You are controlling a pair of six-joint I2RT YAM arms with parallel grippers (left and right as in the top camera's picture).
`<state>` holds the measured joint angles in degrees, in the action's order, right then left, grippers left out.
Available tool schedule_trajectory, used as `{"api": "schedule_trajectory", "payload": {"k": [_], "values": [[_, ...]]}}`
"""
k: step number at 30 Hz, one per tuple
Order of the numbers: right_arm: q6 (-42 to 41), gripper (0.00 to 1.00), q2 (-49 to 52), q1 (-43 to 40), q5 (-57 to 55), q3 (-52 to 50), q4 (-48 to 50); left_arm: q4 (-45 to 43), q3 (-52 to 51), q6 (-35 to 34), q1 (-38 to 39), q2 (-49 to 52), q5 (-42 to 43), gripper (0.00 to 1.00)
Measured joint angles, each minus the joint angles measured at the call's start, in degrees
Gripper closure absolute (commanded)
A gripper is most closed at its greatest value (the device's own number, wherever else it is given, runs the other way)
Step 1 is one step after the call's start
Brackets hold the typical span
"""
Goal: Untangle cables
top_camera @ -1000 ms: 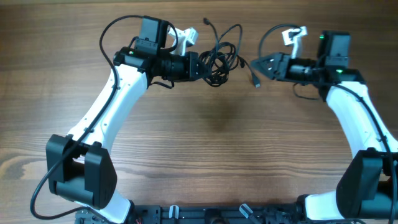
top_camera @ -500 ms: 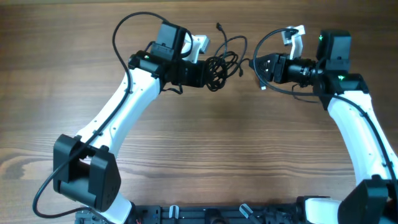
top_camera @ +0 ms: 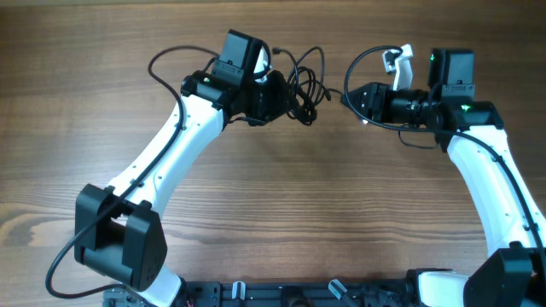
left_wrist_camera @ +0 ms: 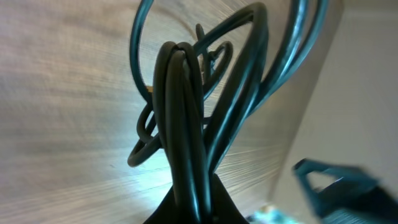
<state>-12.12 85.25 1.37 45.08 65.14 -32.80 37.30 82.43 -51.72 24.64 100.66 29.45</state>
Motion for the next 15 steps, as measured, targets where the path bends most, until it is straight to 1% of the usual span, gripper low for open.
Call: {"api": "schedule_trajectory", "payload": {"k": [1,5,6,7,8,9,10,11,13,15], "values": [[0.0,0.5,0.0,0.0,-0.4,0.0,-0.1,0.0,0.0,-2.4,0.1,0.0,0.0,0.89],[0.0,0.48,0.0,0.0,-1.3,0.0,-0.2,0.0,0.0,-16.9,0.0,0.0,1.0,0.85],[0.0,0.47,0.0,0.0,-1.5,0.0,-0.2,0.0,0.0,-20.3,0.0,0.0,1.7,0.78],[0.0,0.45,0.0,0.0,-1.5,0.0,-0.2,0.0,0.0,-23.1,0.0,0.0,2.3,0.58],[0.0,0.44,0.0,0.0,-1.5,0.0,-0.2,0.0,0.0,-26.3,0.0,0.0,3.3,0.34],[0.0,0.42,0.0,0.0,-1.7,0.0,-0.2,-0.1,0.0,-30.1,0.0,0.0,4.6,0.19],[0.0,0.41,0.0,0.0,-1.7,0.0,-0.2,-0.1,0.0,-31.9,0.1,0.0,5.3,0.06],[0.0,0.4,0.0,0.0,-1.7,0.0,-0.3,-0.2,0.0,-33.7,0.1,0.0,5.9,0.0],[0.0,0.39,0.0,0.0,-1.7,0.0,-0.3,-0.2,0.0,-36.1,0.1,0.0,6.5,0.0],[0.0,0.38,0.0,0.0,-1.7,0.0,-0.3,-0.2,0.0,-36.5,0.1,0.0,6.4,0.0]]}}
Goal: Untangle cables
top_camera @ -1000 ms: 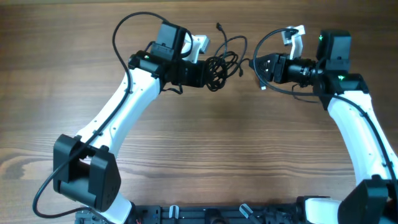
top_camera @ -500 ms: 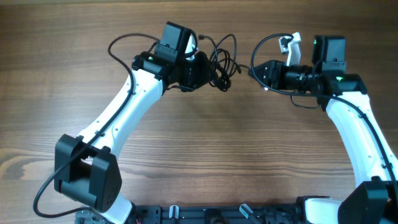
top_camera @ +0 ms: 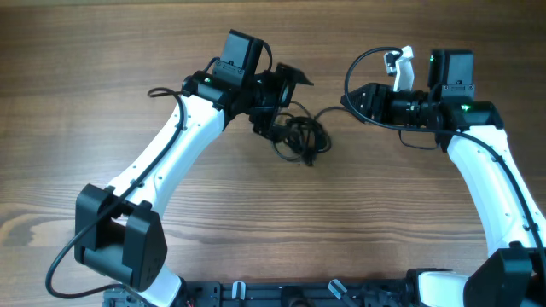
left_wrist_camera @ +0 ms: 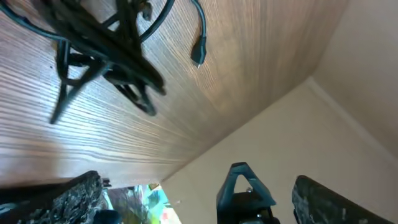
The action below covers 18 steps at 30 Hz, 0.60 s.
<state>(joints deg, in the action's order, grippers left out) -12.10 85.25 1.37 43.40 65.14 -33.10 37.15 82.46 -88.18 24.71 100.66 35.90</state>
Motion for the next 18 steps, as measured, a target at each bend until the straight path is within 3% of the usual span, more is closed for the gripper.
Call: {"api": "schedule_trajectory", "payload": {"k": [2,6,10,12,18], "values": [[0.0,0.38,0.0,0.0,0.0,0.0,-0.1,0.0,0.0,2.0,0.0,0.0,-1.0,0.02],[0.0,0.38,0.0,0.0,-0.5,0.0,-0.6,0.2,0.0,16.7,0.0,0.0,-4.7,0.24],[0.0,0.37,0.0,0.0,-2.0,0.0,-0.8,3.7,0.0,35.1,0.0,0.0,-7.9,0.27],[0.0,0.36,0.0,0.0,-2.6,0.0,-0.8,5.7,0.0,41.1,0.0,0.0,-10.0,0.28],[1.0,0.37,0.0,0.1,-3.5,0.0,-0.7,6.8,0.0,49.1,0.0,0.0,-14.4,0.33]]}}
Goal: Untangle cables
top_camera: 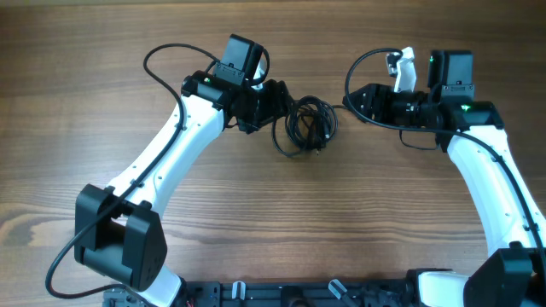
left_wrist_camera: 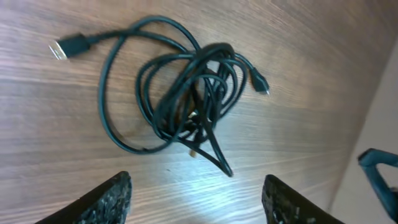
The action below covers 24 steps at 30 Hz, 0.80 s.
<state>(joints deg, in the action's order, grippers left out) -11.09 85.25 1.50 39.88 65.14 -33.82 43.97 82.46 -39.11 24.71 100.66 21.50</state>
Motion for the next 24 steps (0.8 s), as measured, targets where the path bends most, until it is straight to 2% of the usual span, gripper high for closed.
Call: {"api": "schedule_trajectory", "payload": {"k": [9,24], "values": [[4.5,0.36,0.0,6.4,-4.6,0.0,1.7,0.3,0.0,-1.0,-2.0,1.0,-2.6,0.36],[3.2,0.36,0.0,6.3,-7.2,0.0,2.5,-8.0,0.0,0.3,-2.2,12.8,0.2,0.45]]}}
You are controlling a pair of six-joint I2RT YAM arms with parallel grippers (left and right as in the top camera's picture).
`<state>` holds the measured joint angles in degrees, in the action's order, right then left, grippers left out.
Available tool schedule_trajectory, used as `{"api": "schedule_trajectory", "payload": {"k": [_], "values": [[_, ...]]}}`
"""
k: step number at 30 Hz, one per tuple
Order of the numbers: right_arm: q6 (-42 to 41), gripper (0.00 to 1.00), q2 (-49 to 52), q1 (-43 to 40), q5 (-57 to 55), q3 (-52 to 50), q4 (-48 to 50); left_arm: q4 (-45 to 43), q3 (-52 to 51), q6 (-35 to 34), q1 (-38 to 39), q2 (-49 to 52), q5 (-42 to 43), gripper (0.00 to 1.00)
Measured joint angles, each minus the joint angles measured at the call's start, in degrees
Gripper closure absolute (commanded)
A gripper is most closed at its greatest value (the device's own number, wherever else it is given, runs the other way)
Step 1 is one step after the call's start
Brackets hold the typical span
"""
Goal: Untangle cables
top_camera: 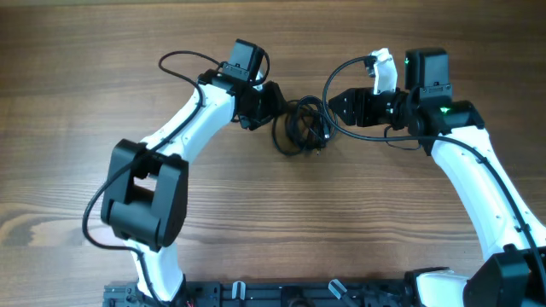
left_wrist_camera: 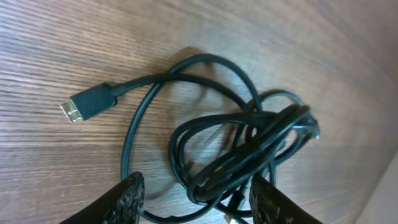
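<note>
A tangled bundle of black cable (top_camera: 303, 128) lies on the wooden table between my two grippers. In the left wrist view its coils (left_wrist_camera: 249, 149) are bunched together, and one end with a USB plug (left_wrist_camera: 87, 104) loops out to the left. My left gripper (top_camera: 273, 109) is just left of the bundle and low over it. It is open (left_wrist_camera: 199, 202), with one finger on each side of the bundle's near edge. My right gripper (top_camera: 335, 107) points at the bundle from the right, a short gap away. Whether it is open or shut does not show.
The wooden table (top_camera: 281, 213) spreads wide on all sides of the bundle. A black wire with a white connector (top_camera: 381, 66) arches over the right wrist. A loop of black wire (top_camera: 183, 61) hangs off the left arm.
My left gripper, still open, has come down closer, so the bundle's near edge now lies between its fingers. My right gripper has moved left towards the bundle. The bundle has barely moved.
First my left gripper was shut on the bundle and held it up. Then it was open, with the bundle loose below it. Then the bundle lay on the table under the open gripper. Now the fingers straddle its edge and the right gripper is nearer.
</note>
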<state>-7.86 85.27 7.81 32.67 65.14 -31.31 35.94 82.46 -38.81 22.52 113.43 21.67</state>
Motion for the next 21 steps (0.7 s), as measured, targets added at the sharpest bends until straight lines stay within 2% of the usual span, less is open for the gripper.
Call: {"api": "schedule_trajectory", "payload": {"k": [21], "values": [[0.0,0.36,0.0,0.0,-0.2,0.0,-1.5,-1.6,0.0,3.6,1.5,7.1,3.2,0.5]]}}
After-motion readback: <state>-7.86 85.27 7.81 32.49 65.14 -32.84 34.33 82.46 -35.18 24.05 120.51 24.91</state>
